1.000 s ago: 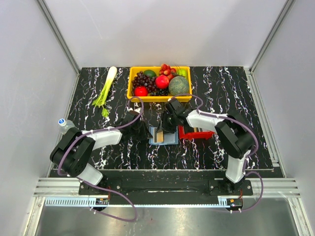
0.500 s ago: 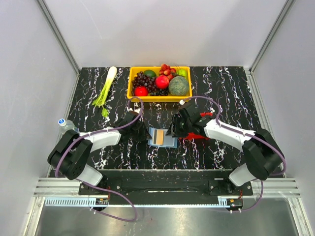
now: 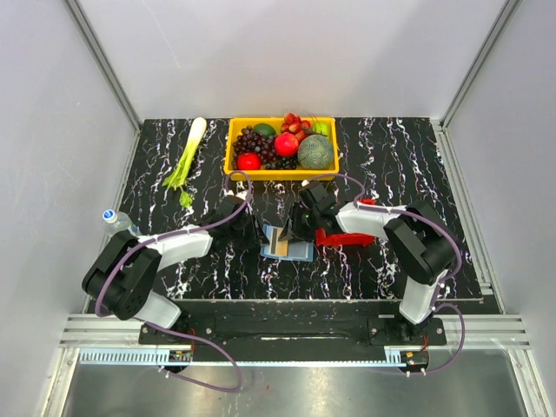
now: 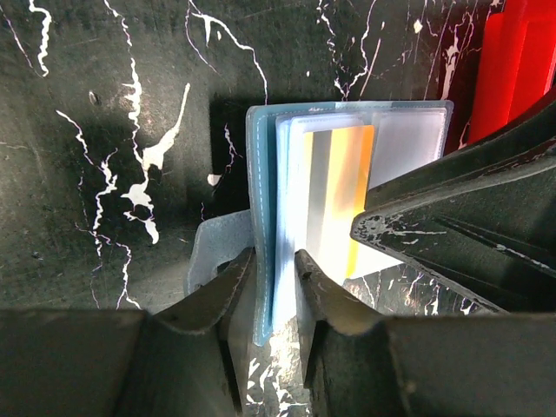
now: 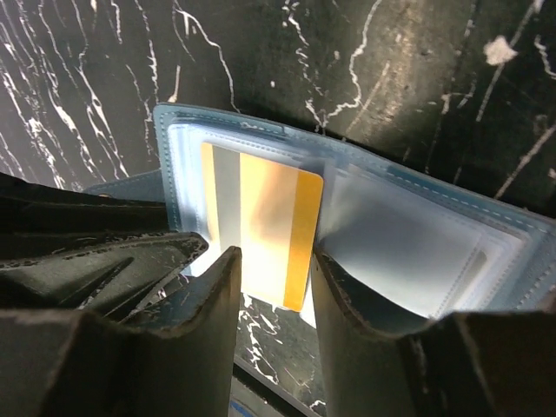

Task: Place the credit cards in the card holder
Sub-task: Insert the credit card into the card holder.

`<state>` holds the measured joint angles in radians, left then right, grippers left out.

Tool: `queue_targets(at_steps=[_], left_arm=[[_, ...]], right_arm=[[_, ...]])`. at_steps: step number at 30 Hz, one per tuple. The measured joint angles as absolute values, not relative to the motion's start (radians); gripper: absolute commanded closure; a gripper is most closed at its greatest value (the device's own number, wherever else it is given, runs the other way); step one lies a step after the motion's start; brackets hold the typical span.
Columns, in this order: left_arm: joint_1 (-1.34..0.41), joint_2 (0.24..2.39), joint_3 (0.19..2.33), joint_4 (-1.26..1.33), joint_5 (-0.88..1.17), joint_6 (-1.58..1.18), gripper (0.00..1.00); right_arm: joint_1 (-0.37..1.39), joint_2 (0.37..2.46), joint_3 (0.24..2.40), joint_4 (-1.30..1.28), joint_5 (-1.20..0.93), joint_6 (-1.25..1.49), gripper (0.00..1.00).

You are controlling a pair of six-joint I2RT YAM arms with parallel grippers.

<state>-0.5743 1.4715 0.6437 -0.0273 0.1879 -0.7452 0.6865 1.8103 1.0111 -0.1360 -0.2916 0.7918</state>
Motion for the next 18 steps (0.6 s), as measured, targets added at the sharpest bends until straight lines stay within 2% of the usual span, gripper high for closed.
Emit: queue_targets(at_steps=[16,18], left_arm=[[-0.569,1.472,0.627,-0.009,0.198,-0.745,0.71],[-0.567,1.472,0.627,-0.010,0.198,-0.745,0.74]], right_arm=[[0.683,1.878,1.017,-0.007,-0.414,0.844,0.57],[0.679,1.887,1.024,-0.003,-0.435,0.846,0.57]])
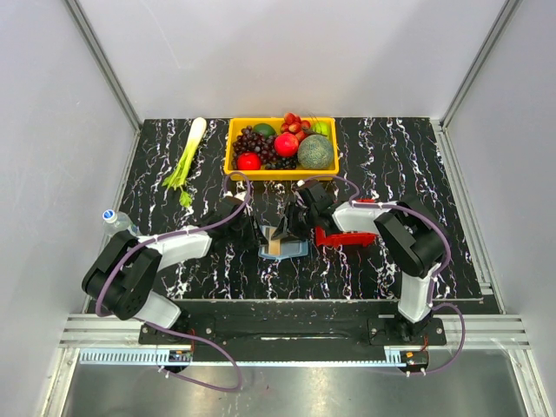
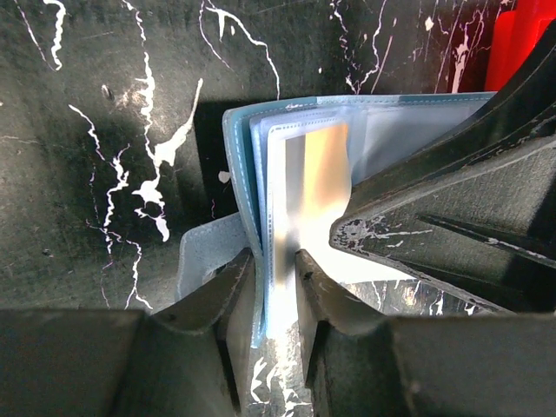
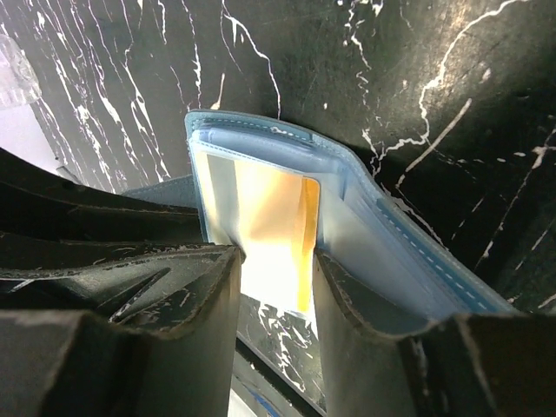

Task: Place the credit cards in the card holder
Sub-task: Insert the credit card into the card holder, then close the card holder at the center of the board.

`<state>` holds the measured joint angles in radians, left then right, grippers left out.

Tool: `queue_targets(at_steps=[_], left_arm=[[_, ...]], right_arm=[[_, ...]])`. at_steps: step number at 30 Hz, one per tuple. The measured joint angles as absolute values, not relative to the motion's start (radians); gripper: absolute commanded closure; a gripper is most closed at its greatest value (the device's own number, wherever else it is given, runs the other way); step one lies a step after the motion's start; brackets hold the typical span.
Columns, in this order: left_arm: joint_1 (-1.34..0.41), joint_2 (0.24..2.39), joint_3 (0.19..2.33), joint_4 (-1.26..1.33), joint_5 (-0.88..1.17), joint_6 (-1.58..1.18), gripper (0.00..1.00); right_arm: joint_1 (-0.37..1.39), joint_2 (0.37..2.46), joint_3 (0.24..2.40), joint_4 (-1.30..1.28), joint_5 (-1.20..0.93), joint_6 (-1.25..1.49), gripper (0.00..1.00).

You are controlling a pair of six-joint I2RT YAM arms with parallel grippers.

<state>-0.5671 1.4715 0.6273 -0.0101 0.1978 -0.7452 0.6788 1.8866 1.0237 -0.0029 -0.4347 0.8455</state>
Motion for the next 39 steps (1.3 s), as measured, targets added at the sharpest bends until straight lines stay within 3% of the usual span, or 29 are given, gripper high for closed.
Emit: queue_targets(at_steps=[4,16,22,32,39], left_arm=[[-0.564,1.472,0.627,-0.017,0.197,-0.746,1.00],[-0.572,1.435,0.633,-0.050,0.168,-0.742,1.00],[-0.572,1.412,0.633,-0.088,0.138,-0.723,1.00],[-0.575,1.415,0.633,-0.107,0.108,-0.699,1.00],[-0.575,1.421,0.633,-0.101,0.117,-0.690,1.00]], right_arm=[[0.678,1.889,1.027,-0.006,-0.436,0.839,0.55],[0.683,1.615,1.028,-0.172,-0.241,0.746,0.53],[0.680,1.505,0.915,-0.215,-0.184,0.752,0.53],[0.677,1.537,0.884,-0.250,-0.184,0.778,0.51],[0.672,1.685,0.881,-0.035,-0.347,0.822,0.51]])
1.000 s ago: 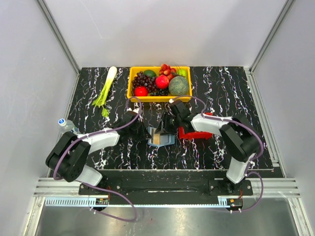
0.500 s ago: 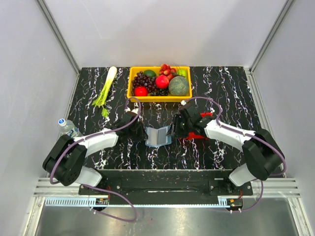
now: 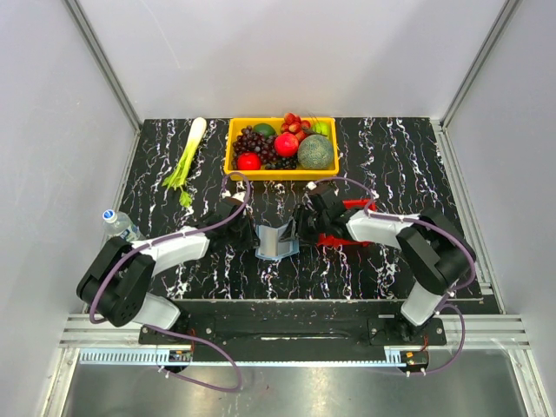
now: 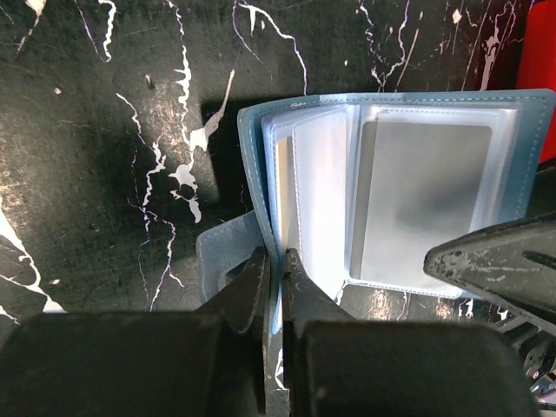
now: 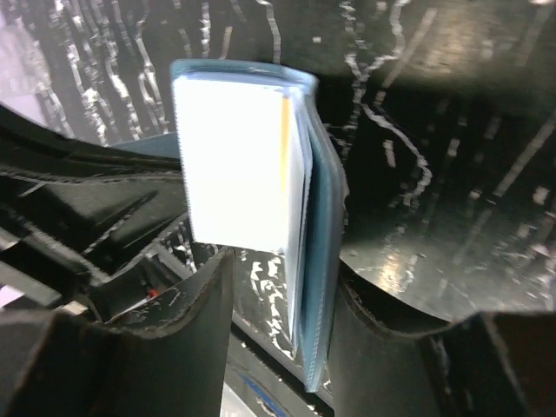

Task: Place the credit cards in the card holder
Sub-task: Close the card holder at the center of the board.

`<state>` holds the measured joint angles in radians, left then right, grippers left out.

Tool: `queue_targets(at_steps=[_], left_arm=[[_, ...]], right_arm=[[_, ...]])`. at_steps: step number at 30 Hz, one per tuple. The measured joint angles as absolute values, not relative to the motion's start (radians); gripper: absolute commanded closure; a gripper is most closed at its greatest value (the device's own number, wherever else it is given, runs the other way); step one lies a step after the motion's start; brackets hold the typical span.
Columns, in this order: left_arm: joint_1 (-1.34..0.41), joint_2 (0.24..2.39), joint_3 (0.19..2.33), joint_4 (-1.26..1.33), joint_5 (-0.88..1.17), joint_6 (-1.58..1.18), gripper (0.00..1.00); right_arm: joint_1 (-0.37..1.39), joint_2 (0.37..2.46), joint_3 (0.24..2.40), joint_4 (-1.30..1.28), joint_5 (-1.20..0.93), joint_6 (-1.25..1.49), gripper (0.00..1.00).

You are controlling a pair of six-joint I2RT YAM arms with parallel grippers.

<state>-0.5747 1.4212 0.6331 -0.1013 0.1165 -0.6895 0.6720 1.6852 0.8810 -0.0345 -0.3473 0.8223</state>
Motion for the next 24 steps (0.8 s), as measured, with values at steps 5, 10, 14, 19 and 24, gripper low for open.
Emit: queue_targets(at_steps=[5,10,14,19,24], left_arm=[[-0.573,1.429,0.633,-0.094,0.126,-0.690,0.97],[-0.572,1.438,0.633,-0.082,0.131,-0.692,0.93],[-0.569,1.444,0.633,-0.077,0.137,-0.703,0.88],[-0.569,1.444,0.633,-0.077,0.135,-0.709,0.77],[-0.569,1.444,0.632,-0.095,0.120,-0.711,0.69]], right_arm=[[0.673,1.718,0.888,0.075,-0.437,0.838,0.52],[0.679,1.736,0.899,0.146,-0.490,0.838,0.52],[0.685,1.761,0.906,0.160,-0.493,0.840,0.58],[0.688,1.790,0.921,0.181,-0.515,0.849,0.63],[0.689,1.797,0.933,0.181,-0.518,0.841,0.58]])
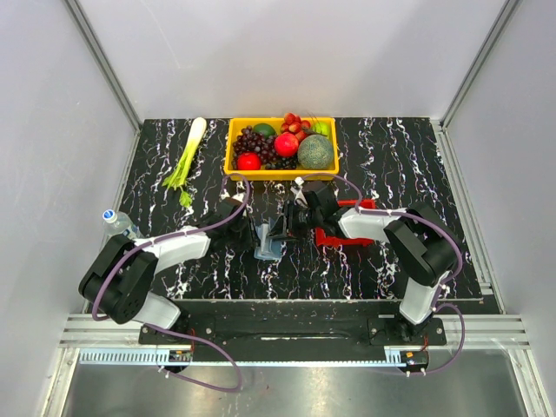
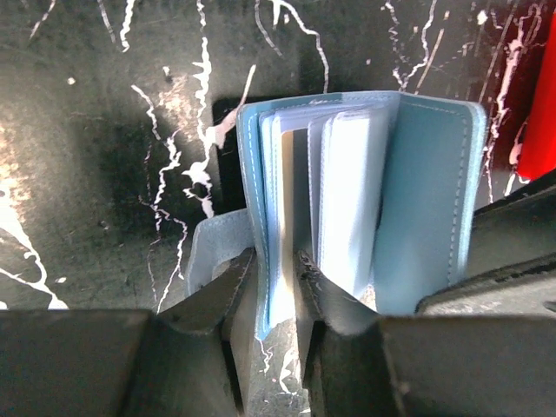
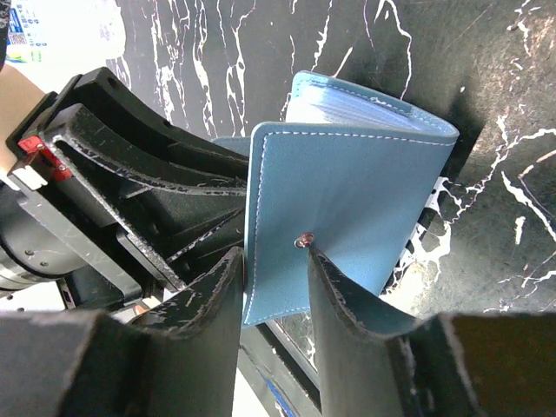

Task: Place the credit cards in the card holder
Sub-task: Close the card holder at the center of the board.

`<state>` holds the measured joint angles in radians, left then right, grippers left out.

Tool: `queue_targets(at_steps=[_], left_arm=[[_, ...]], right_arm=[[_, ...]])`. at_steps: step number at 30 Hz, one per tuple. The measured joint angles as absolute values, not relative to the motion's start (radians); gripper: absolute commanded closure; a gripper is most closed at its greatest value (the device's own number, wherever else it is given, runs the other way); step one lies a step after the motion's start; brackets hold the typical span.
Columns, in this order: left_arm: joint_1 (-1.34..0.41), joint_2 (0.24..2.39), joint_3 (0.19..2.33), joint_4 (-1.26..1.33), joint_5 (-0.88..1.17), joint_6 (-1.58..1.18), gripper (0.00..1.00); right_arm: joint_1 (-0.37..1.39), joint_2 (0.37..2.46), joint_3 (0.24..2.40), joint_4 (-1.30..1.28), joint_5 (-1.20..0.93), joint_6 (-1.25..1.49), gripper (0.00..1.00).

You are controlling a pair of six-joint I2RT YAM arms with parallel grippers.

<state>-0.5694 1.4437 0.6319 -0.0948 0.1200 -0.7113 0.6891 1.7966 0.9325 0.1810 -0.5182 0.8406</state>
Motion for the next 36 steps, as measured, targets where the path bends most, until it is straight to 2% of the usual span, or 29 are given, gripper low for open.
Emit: queue_targets(at_steps=[5,12,17,20,22,26,28,36], left_arm=[[-0.569,1.444,0.629,-0.127,0.108,-0.712,0.69],[-0.567,1.444,0.628,-0.134,0.104,-0.712,0.69],[-0.564,1.443,0.628,-0.134,0.103,-0.712,0.69],[-0.561,1.443,0.628,-0.134,0.103,-0.712,0.69],[-0.561,1.443,0.627,-0.134,0.103,-0.712,0.69],[-0.561,1.443,0.627,-0.134,0.103,-0.712,0.69],[-0.561,1.443,0.627,-0.134,0.103,-0.712,0.69],[-0.561,1.443,0.627,-0.133,0.103,-0.712,0.69]], right_arm=[[0.691,1.796,0.933,0.181,-0.533,0.815,0.53],[0.693,1.760,0.932,0.182,-0.541,0.800,0.56],[0.694,1.677,0.931,0.176,-0.506,0.776,0.64],[0.694,1.641,0.918,0.173,-0.453,0.771,0.73],[0.694,1.624,0.898,0.168,-0.418,0.770,0.82],[0.687,1.591,0.836,0.136,-0.340,0.776,0.84],[0.682,1.563,0.800,0.118,-0.296,0.782,0.89],[0.665,1.501,0.746,0.111,-0.230,0.803,0.97]])
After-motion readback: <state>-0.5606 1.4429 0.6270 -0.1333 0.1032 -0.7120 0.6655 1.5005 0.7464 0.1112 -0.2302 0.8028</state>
